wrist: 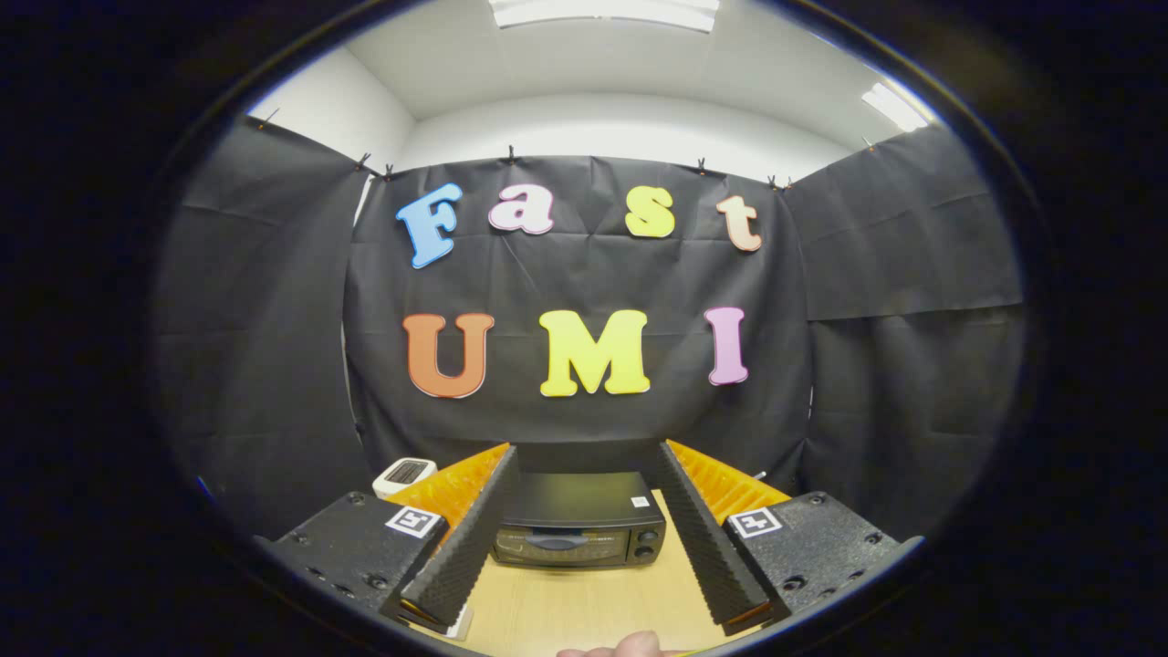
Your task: Open the toaster oven, put the food inside, and close the toaster oven door.
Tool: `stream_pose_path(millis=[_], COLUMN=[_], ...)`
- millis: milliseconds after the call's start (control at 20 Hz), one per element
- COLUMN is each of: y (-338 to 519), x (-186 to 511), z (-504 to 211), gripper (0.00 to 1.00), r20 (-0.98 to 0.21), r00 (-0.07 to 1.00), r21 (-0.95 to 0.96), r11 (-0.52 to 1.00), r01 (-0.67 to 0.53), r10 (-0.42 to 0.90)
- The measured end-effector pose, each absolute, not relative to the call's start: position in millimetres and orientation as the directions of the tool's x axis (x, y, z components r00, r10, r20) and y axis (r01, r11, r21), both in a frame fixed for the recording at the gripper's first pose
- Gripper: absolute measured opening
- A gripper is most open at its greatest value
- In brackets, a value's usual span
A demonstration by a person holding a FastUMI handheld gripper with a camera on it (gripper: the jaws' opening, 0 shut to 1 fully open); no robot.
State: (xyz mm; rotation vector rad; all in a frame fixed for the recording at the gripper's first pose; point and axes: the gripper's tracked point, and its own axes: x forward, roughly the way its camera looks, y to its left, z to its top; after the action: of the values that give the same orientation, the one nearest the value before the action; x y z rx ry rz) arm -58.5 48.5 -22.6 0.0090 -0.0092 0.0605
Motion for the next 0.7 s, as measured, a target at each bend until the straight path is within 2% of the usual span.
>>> stream_pose_path(millis=[700], y=[44.3], x=[-54.2], z=[-48.1], gripper=[0.99], r20=[-0.059], r00=[0.997], r21=[0.016], r11=[0.998], r01=[-0.057], r10=[0.058])
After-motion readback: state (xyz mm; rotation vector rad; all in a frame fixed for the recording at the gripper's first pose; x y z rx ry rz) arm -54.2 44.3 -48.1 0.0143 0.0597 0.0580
